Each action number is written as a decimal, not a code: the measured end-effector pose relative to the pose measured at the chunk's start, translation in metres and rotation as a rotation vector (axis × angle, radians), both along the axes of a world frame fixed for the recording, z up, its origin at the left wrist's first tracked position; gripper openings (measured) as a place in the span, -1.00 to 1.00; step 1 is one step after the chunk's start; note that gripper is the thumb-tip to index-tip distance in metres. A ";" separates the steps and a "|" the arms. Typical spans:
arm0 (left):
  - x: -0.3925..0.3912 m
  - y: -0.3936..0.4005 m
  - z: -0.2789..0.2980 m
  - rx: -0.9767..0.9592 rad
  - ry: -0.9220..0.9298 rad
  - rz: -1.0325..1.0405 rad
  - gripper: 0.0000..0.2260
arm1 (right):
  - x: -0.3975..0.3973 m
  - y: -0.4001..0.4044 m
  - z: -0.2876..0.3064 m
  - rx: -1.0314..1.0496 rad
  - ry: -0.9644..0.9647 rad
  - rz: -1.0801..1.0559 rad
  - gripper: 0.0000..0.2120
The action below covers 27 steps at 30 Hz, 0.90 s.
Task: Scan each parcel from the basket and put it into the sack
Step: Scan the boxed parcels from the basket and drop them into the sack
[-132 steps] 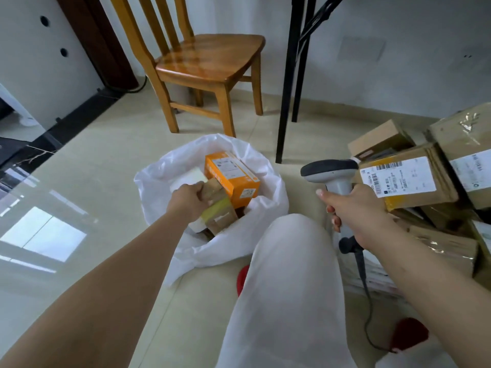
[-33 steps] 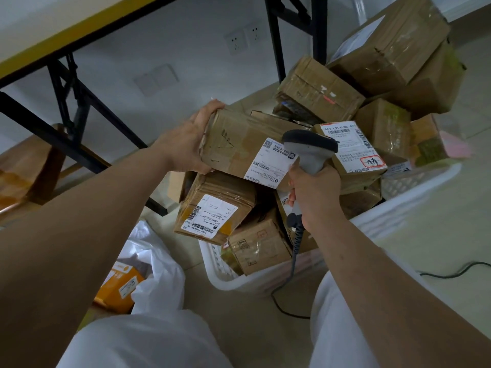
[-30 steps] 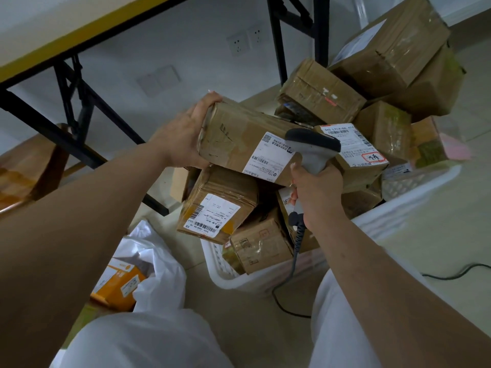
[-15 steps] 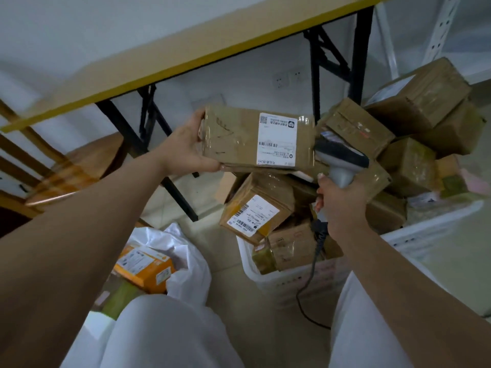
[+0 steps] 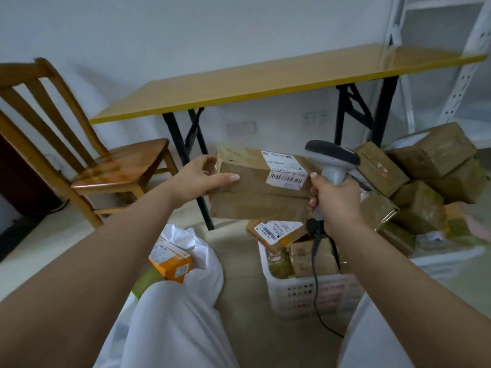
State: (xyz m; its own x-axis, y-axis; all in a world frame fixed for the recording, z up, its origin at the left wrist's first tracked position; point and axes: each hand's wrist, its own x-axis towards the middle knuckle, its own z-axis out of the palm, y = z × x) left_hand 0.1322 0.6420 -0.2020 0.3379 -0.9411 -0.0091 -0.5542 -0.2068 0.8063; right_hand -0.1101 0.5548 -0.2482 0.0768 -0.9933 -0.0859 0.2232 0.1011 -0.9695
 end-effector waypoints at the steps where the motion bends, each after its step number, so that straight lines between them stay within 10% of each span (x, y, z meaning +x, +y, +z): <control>1: 0.003 0.005 -0.001 -0.002 0.038 0.027 -0.22 | 0.001 0.002 0.003 -0.006 -0.001 0.002 -0.89; 27: 0.042 0.046 -0.052 -0.239 -0.381 0.230 -0.04 | 0.010 0.027 0.027 0.000 0.359 0.390 -0.76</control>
State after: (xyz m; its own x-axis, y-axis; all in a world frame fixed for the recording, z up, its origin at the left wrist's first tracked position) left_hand 0.1741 0.6877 -0.2539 0.4742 -0.8025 0.3621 -0.7801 -0.1924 0.5953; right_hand -0.0997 0.5815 -0.2210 0.4064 -0.8968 -0.1751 -0.1774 0.1105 -0.9779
